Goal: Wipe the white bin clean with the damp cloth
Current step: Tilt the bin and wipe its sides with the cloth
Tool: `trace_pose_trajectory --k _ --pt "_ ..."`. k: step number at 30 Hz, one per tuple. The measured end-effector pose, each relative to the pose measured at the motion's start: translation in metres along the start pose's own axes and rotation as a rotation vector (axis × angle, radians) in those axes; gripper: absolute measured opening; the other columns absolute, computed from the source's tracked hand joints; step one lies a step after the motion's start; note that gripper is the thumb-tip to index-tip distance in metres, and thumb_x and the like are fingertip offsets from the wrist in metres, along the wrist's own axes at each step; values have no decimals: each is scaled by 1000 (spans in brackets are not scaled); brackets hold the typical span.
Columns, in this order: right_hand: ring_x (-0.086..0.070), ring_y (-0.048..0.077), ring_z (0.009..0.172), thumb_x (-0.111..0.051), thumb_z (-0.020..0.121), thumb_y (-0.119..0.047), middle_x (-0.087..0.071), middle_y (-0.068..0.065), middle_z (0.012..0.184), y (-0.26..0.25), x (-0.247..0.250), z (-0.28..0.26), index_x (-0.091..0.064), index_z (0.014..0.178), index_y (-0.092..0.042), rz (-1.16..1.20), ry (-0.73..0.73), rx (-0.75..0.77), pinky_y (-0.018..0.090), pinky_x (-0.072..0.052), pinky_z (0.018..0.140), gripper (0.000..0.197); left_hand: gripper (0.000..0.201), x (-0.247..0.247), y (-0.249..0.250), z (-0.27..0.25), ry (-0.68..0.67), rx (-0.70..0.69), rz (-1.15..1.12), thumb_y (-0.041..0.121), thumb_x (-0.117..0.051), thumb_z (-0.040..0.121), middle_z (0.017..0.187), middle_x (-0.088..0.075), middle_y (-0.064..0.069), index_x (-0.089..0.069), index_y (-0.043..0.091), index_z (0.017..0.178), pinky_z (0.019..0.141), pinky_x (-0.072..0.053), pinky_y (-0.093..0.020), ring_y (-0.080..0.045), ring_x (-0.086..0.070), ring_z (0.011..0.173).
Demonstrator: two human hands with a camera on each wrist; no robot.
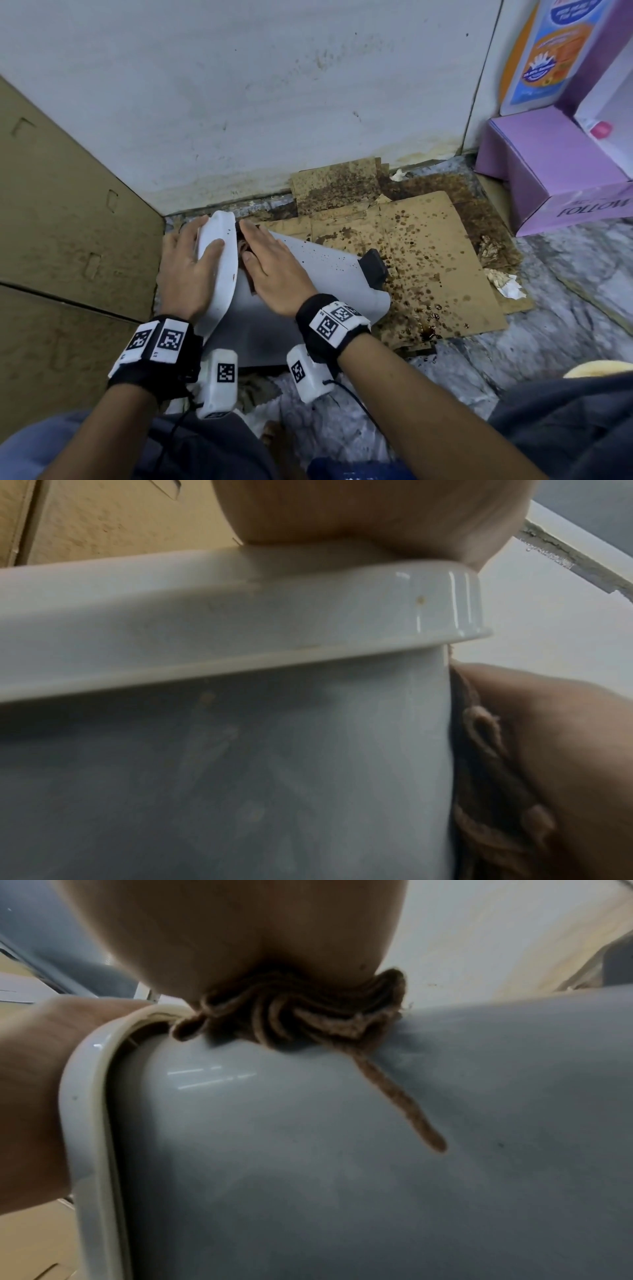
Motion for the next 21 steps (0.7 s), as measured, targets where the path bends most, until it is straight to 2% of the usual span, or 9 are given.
trace_pose_trajectory --k 3,7,11,15,17,18,21 --pt "-9 12 147 -29 103 -26 -21 -5 158 11 1 -10 -19 150 -26 29 52 -14 38 -11 120 48 73 3 1 8 -37 89 -29 55 -46 69 118 -38 -8 -50 31 138 107 -37 -44 -31 -49 119" --pt "-8 13 147 -27 103 -27 -19 -4 159 40 5 -29 -26 149 -26 -24 55 -65 39 -11 120 46 70 4 2 13 -36 176 -26 49 -50 70 112 -32 -7 -51 33 138 108 -34 -41 -32 -45 117" --pt "-4 14 147 -27 104 -24 -15 -1 159 40 8 -37 -25 150 -24 19 66 -139 32 -2 120 46 65 -1 3 6 -37 186 -111 49 -51 74 124 -33 -6 -53 32 136 111 -33 -43 -29 -43 121" --pt "0 10 146 -29 103 -18 -11 -3 160 6 4 -33 -22 150 -23 155 35 -122 27 2 117 48 56 -6 11 2 -62 73 -82 34 -55 89 148 -40 -8 -49 18 142 114 -27 -36 -24 -38 135" --pt "1 7 146 -30 101 -14 -12 -4 160 -10 3 -27 -21 151 -22 228 4 -89 23 2 116 52 50 -6 14 0 -54 49 -57 27 -54 95 149 -42 -7 -47 17 144 114 -28 -38 -23 -38 136" --pt "1 7 146 -30 100 -12 -13 -4 160 -14 3 -24 -21 151 -22 235 -3 -77 21 1 115 53 51 -6 14 0 -54 44 -46 28 -54 95 149 -42 -7 -47 17 144 113 -28 -39 -23 -38 136" --pt "0 12 147 -28 102 -15 -12 -1 160 -16 1 -16 -18 152 -20 143 -8 -36 25 -1 117 51 53 -5 15 -2 -41 52 -32 31 -53 94 149 -43 -7 -46 18 145 113 -27 -37 -23 -38 137"
Point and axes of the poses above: each hand's wrist, its own z-axis towards the middle knuckle, its own x-axis out of the back of the hand, y = z × x, the point moved 3 cm from there along z, towards the middle knuckle
